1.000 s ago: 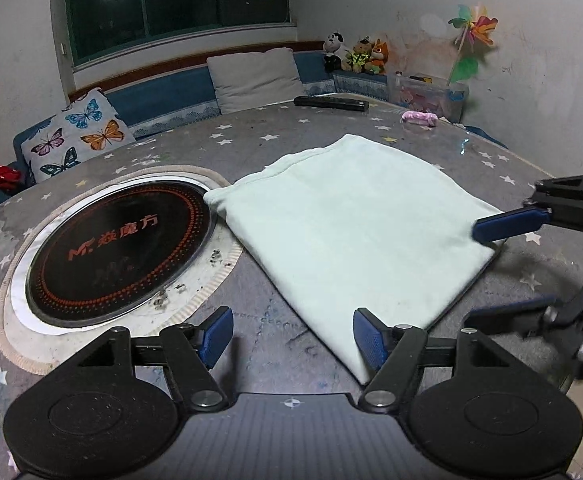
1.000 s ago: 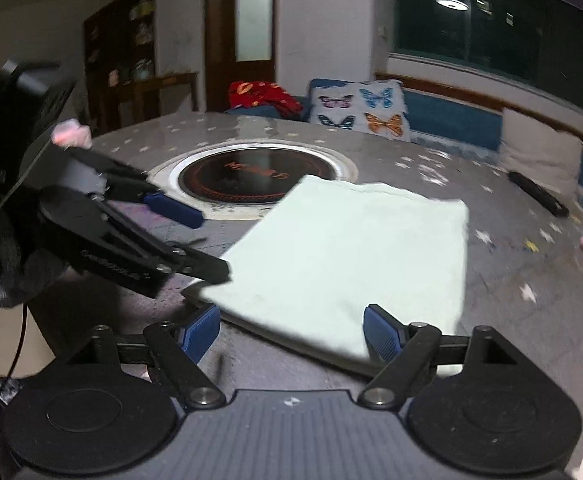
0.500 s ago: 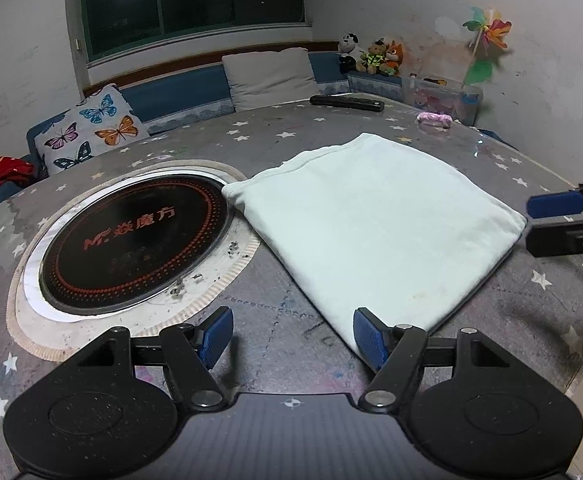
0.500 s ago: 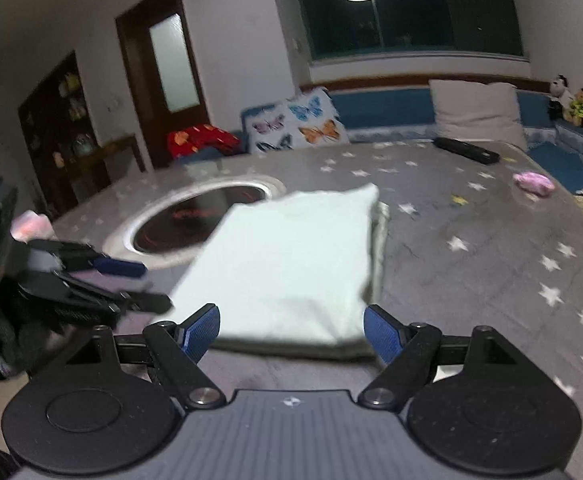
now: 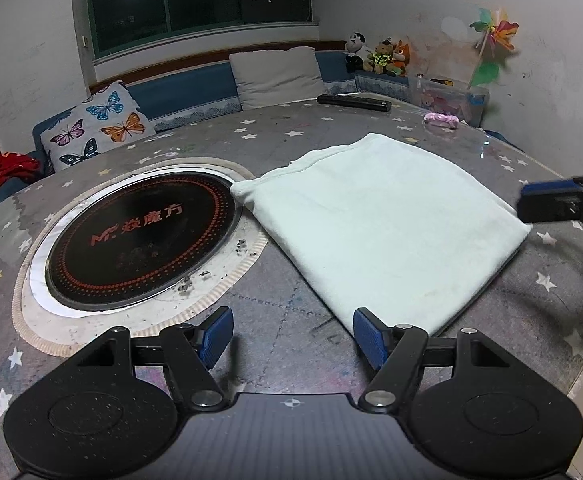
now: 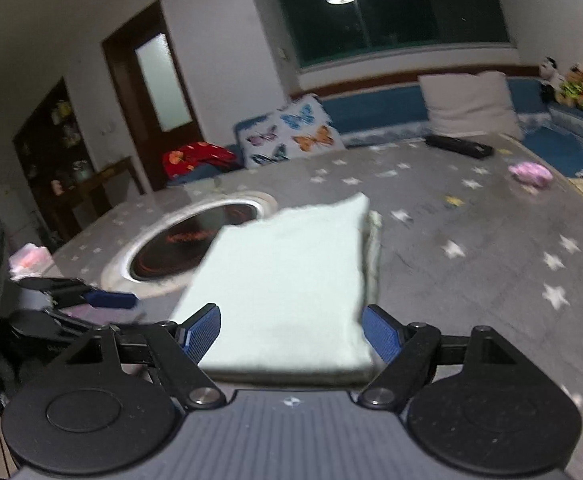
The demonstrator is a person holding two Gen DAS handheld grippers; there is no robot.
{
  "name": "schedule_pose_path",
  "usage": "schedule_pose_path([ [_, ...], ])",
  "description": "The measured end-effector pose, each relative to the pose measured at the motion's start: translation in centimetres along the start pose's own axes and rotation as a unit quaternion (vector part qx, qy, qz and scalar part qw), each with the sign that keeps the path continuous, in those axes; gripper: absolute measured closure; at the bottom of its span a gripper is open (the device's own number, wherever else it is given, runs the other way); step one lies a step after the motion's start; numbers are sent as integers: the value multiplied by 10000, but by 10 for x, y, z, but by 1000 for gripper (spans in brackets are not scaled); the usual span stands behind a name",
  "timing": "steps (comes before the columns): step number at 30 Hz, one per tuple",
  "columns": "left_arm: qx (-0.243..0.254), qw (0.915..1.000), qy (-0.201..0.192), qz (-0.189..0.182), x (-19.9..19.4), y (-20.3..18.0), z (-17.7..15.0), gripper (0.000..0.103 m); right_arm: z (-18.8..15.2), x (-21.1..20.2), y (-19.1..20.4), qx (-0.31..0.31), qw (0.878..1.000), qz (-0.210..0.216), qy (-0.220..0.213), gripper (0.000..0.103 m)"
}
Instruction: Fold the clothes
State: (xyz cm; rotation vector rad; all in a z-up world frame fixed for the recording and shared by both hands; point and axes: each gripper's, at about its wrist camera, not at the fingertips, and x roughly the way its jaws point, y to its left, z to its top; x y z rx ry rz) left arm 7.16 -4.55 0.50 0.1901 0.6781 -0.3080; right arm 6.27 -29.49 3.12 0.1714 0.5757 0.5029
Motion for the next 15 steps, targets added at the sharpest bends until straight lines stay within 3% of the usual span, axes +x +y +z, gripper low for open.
schedule_pose_path([
  [3, 0, 10000, 0, 9, -1, -1, 0, 34, 2, 16, 1, 98, 9998, 138, 97, 23],
  [10, -106, 9999, -82, -9, -5, 5, 4, 33, -7, 15, -18, 435, 9985, -290, 187, 23],
  [15, -286, 9996, -32, -40, 0, 6, 8, 34, 9, 20, -11, 309, 9995, -83, 18, 23],
])
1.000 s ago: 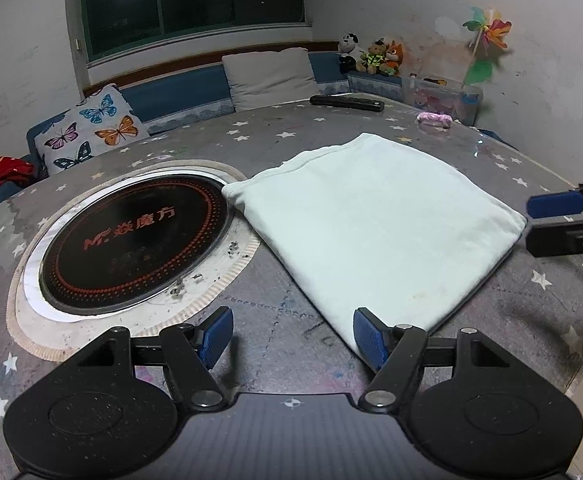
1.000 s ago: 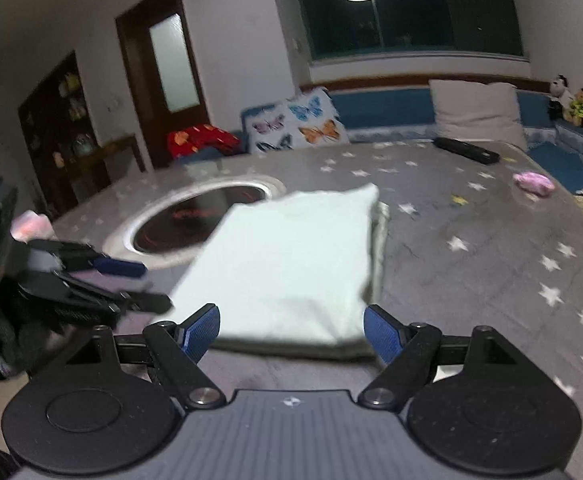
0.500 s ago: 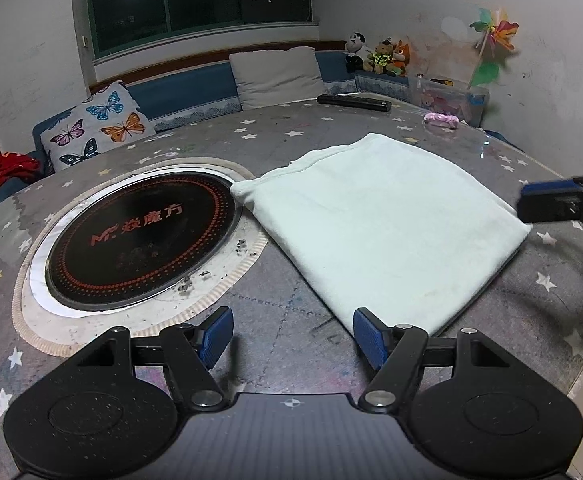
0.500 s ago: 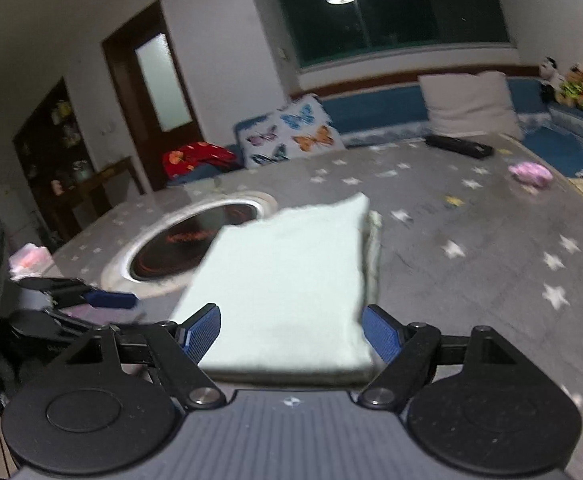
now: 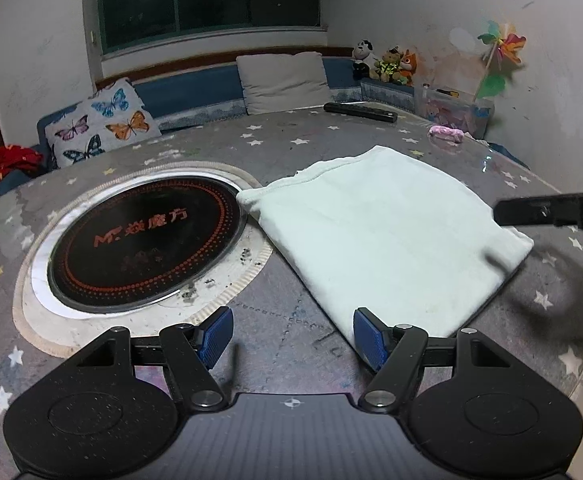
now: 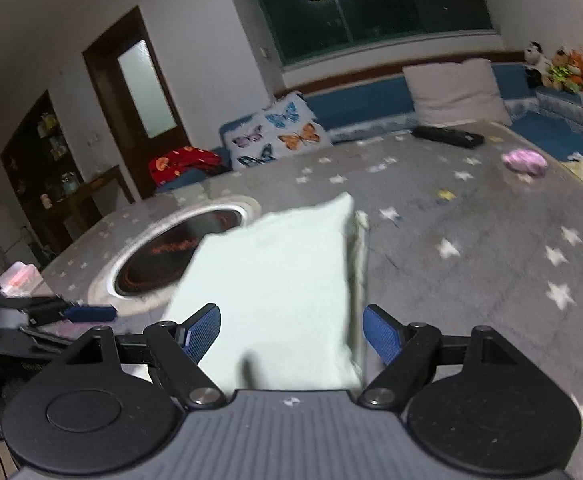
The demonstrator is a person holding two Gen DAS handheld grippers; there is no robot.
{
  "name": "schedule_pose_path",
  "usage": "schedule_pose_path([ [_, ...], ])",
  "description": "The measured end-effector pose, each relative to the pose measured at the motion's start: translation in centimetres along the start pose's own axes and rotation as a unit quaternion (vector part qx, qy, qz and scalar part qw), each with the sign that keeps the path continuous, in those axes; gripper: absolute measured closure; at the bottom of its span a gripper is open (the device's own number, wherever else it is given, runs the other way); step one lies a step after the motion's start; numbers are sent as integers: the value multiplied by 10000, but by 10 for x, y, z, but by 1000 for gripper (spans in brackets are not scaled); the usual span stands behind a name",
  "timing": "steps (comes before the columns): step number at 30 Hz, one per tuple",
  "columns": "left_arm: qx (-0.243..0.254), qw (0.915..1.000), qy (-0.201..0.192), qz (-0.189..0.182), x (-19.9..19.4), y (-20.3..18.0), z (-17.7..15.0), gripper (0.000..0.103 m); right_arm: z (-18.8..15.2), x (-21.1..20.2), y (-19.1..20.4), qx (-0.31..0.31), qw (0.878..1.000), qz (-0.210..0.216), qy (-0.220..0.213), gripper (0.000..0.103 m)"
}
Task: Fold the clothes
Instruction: 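Grasp the folded shirt edge with the right gripper and lift it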
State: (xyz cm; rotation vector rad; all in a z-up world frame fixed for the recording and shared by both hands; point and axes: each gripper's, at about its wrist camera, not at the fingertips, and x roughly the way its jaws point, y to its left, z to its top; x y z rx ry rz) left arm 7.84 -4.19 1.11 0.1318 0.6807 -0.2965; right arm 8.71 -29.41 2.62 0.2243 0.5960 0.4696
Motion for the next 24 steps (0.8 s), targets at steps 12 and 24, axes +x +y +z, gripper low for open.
schedule_pose_path([
  [12, -646, 9975, 131, -244, 24, 13, 23, 40, 26, 57, -31, 406, 9981, -305, 358, 29],
  [24, -1260, 9899, 401, -514, 55, 19, 40, 59, 32, 85, -38, 693, 9956, -106, 624, 61],
])
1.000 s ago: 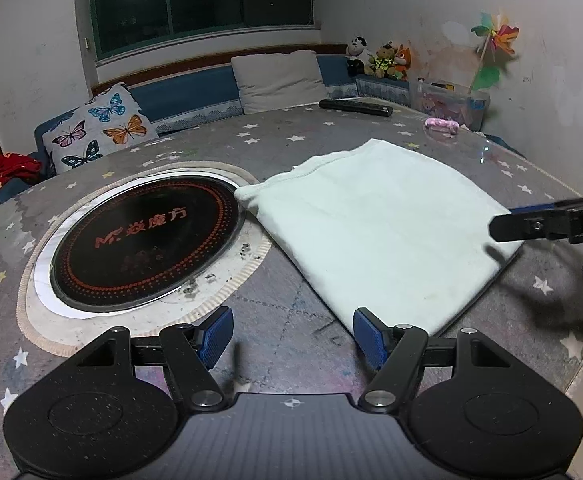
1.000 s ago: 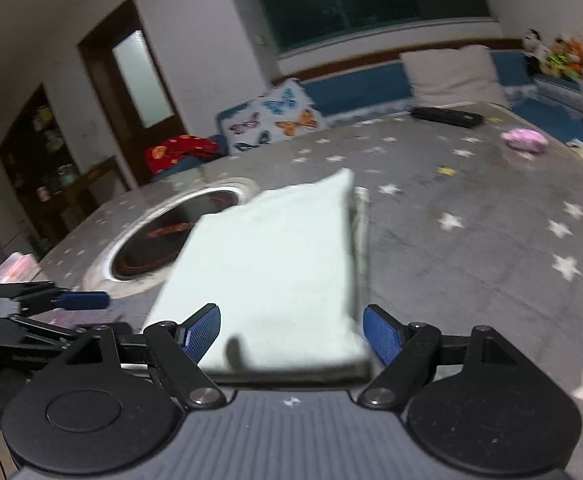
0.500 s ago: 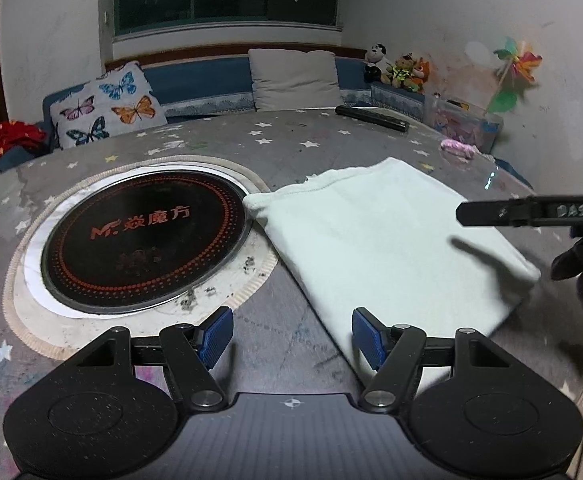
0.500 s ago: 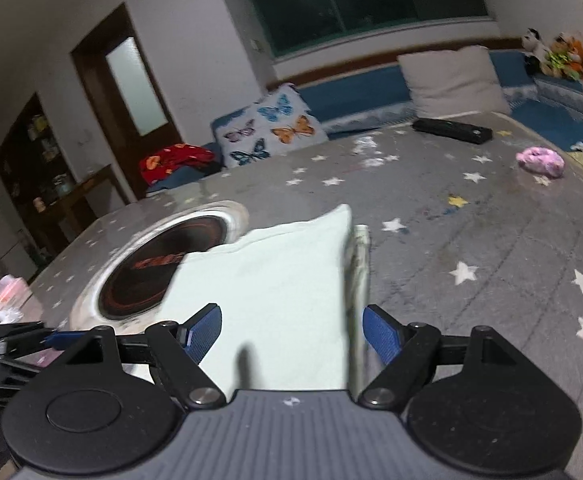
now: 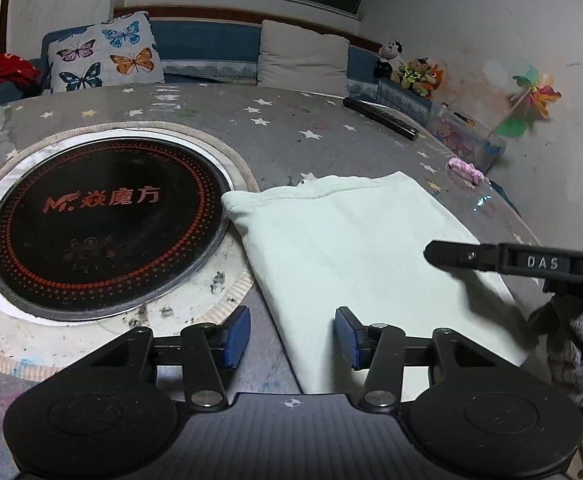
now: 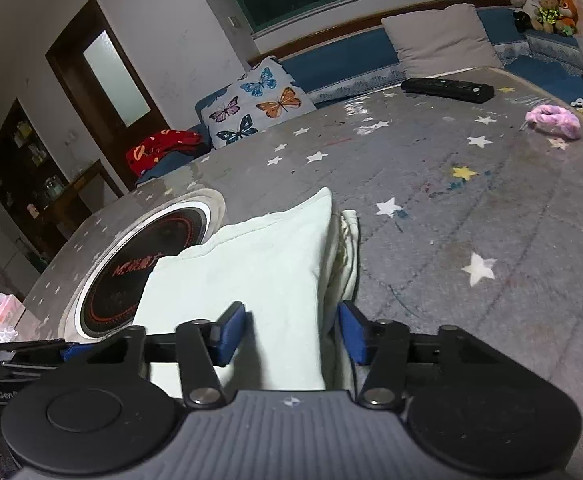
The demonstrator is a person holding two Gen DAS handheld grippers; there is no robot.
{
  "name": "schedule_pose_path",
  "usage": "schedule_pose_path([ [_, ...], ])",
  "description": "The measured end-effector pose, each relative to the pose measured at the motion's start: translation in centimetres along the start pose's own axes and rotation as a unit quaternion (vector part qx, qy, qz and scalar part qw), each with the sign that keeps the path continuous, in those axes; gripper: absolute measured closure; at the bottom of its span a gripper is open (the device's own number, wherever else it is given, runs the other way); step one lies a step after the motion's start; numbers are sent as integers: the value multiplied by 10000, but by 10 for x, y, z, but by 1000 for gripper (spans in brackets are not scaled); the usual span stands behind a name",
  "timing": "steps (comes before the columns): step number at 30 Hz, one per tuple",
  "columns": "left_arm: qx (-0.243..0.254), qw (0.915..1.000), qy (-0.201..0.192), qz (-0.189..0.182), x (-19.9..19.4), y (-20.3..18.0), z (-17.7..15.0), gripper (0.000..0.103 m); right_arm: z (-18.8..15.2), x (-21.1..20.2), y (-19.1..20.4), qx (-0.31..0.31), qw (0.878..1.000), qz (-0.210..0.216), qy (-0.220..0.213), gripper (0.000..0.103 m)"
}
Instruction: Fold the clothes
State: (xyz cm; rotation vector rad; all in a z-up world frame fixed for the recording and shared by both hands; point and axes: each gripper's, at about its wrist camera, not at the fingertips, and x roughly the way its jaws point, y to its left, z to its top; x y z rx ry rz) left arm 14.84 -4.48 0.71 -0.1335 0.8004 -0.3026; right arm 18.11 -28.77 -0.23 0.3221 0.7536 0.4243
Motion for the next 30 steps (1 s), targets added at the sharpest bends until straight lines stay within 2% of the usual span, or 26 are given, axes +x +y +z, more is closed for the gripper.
schedule_pose_path([
  [4, -108, 9999, 41, -64, 4, -1, 3, 71, -1, 1, -5, 229, 9996, 144, 0, 75],
  [5, -156, 9998, 62, -96, 4, 0, 4, 79, -1, 1, -6, 311, 9993, 189, -12, 78],
  [6, -206, 9997, 82, -133, 5, 0, 5, 86, -2, 1, -8, 393, 9990, 234, -24, 80],
  [9, -286, 9993, 99, -234, 5, -1, 8, 94, -3, -2, -10, 543, 9979, 320, -129, 84],
  [18, 82, 9985, -129, -527, 4, -36, 36, 97, 7, -34, -19, 661, 9953, 239, -662, 87],
  [30, 472, 9956, -220, -776, 40, -90, 89, 97, 48, -63, -59, 683, 9905, -269, -1165, 87],
])
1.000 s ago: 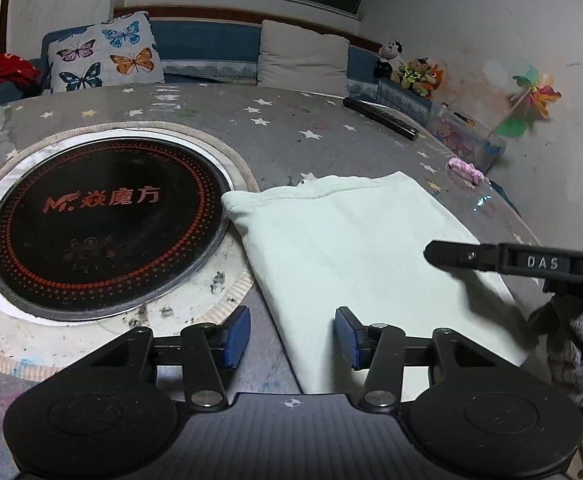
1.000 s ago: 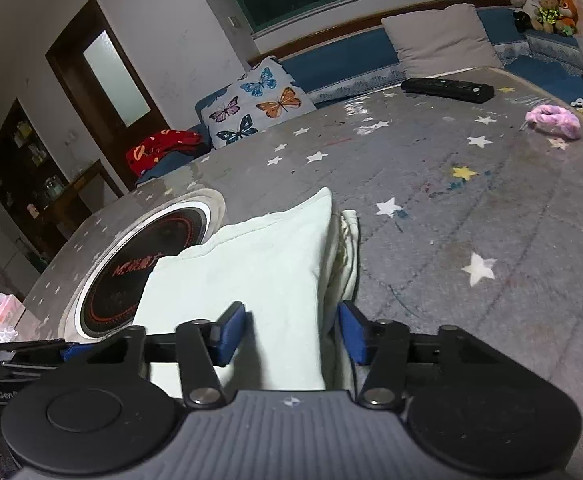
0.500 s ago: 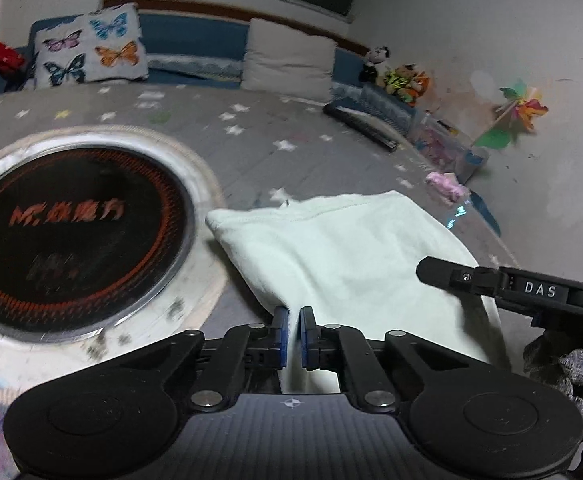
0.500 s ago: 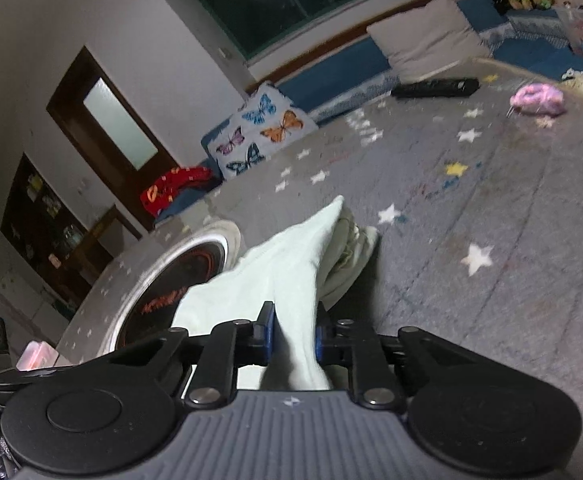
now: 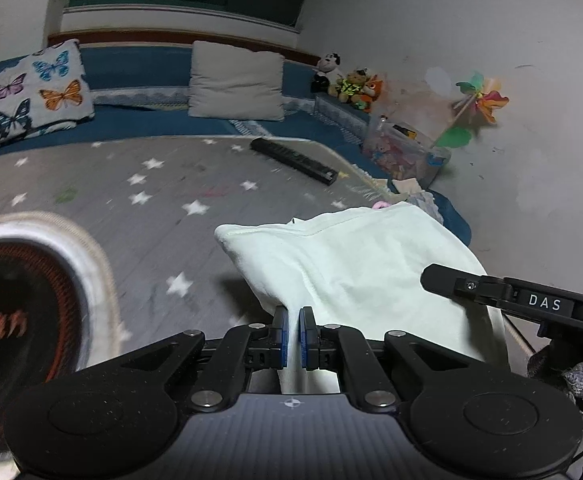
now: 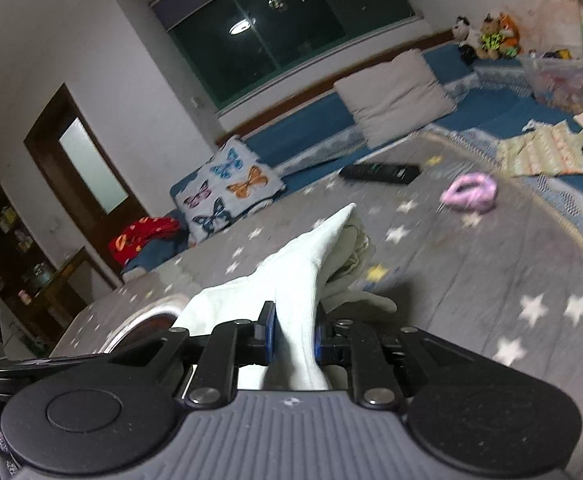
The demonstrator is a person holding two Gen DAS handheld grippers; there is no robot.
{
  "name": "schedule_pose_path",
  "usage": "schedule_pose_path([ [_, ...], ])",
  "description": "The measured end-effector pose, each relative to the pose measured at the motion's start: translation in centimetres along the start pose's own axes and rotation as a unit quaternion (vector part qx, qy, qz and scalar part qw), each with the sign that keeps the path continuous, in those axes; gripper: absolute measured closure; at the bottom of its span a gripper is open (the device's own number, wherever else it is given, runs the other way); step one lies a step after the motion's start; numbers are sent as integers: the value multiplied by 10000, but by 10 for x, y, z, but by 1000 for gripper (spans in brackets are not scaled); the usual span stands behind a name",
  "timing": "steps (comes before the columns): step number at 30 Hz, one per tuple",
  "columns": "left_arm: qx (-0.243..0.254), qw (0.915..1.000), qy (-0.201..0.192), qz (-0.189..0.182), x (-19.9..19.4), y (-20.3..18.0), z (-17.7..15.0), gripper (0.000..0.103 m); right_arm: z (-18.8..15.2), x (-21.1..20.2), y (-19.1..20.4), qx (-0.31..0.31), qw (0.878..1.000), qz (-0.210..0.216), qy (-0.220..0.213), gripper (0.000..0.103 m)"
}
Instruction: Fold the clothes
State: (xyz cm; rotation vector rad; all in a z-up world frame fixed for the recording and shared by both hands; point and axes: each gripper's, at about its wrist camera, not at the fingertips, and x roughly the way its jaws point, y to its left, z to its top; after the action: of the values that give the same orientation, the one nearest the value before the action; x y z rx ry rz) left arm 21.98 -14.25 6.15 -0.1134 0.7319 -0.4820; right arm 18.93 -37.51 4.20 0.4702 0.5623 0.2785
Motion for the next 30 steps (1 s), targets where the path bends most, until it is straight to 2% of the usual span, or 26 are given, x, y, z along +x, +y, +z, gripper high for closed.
schedule_pose_path([
  [6, 109, 9999, 97, -41, 29, -15, 14, 97, 18, 6, -21, 54, 9997, -205, -125, 87],
  [12, 129, 9994, 273, -137, 52, -25, 13, 97, 15, 4, -41, 146, 9991, -355, -205, 87],
  [17, 187, 9992, 317, -183, 63, -34, 13, 97, 15, 4, -51, 119, 9985, -516, -161, 87],
  [22, 297, 9977, 587, -148, 81, -38, 5, 96, 9, 13, -70, 239, 9969, -744, 61, 87],
  [25, 322, 9968, 724, -79, 87, -35, -1, 93, 4, 14, -76, 236, 9953, -924, 165, 79],
  [30, 403, 9973, 607, -14, 76, -34, 0, 90, 12, -3, -71, 61, 9933, -1132, -227, 77],
])
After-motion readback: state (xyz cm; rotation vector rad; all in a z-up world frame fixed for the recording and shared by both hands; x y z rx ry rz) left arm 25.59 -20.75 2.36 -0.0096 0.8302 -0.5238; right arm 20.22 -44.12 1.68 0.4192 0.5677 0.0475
